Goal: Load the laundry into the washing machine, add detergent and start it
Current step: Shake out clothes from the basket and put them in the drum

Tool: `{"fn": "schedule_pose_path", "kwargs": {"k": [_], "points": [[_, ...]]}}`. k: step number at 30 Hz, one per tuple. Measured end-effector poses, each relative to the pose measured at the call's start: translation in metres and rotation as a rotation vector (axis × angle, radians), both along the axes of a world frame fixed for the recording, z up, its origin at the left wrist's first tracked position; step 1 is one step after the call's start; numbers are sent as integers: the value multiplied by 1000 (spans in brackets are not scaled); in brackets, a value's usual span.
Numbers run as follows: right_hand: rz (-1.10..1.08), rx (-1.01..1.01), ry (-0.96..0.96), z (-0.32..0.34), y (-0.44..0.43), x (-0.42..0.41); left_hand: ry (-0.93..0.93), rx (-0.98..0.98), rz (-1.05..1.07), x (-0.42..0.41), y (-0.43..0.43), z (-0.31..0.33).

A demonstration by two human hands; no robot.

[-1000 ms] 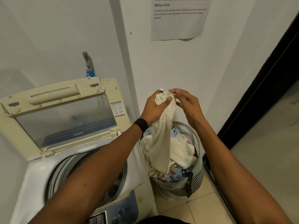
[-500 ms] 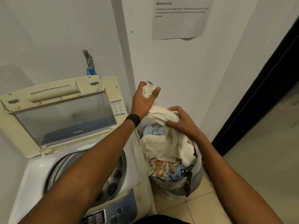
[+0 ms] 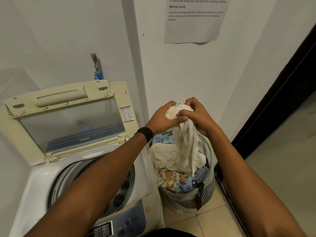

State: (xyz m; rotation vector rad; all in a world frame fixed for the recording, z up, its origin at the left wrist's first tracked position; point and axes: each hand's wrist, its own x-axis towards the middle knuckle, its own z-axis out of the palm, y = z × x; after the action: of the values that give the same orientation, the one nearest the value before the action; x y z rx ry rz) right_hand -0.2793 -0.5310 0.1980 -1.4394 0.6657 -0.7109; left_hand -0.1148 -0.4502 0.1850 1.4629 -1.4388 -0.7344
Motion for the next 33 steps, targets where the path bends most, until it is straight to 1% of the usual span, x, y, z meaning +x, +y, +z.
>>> {"fn": "schedule_pose_path", "kwargs": {"k": [2, 5, 6, 8, 9, 11, 13, 14, 15, 17, 18, 19, 20, 22, 24, 26, 29, 31, 33], "points": [[42, 86, -26, -6, 0, -3, -3, -7, 2, -2, -1, -1], [103, 146, -17, -16, 4, -8, -17, -17, -14, -4, -3, -1], [81, 176, -6, -21, 5, -9, -15, -16, -21, -6, -3, -1], [31, 317, 6, -31, 9, -9, -22, -15, -31, -11, -5, -1], [46, 363, 13, -36, 12, -12, -29, -11, -36, -13, -6, -1], [137, 372, -35, -45, 11, -20, -20, -4, -38, -14, -7, -1], [279, 536, -149, -58, 8, -29, 13, -13, -13, -10, -8, 2], [337, 589, -161, -62, 9, -35, 26, -25, 16, -6, -8, 3], [385, 563, -111, -63, 10, -40, 30, -41, 46, -1, -9, 6], [395, 381, 160, -69, 8, -48, 14, -75, 118, 9, -11, 7], [347, 280, 282, -70, 5, -50, 8, -90, 164, 14, -11, 6], [261, 217, 335, -67, 2, -51, 15, -103, 215, 19, -12, 4], [149, 195, 303, -64, -2, -52, 34, -116, 259, 22, -12, 0], [-95, 223, 94, -52, -8, -51, 21, -131, 323, 26, -10, -7], [-254, 249, -117, -35, -12, -47, -60, -120, 348, 28, -4, -13], [-290, 256, -232, -18, -14, -38, -88, -85, 321, 23, 0, -13], [-278, 278, -336, 1, -5, -8, -5, -5, 137, 5, -4, -7], [-307, 242, -305, 8, 3, 13, 21, 7, 76, -8, -11, -11], [-259, 201, -261, 12, 9, 24, 128, -34, 135, -13, -15, -17]]}}
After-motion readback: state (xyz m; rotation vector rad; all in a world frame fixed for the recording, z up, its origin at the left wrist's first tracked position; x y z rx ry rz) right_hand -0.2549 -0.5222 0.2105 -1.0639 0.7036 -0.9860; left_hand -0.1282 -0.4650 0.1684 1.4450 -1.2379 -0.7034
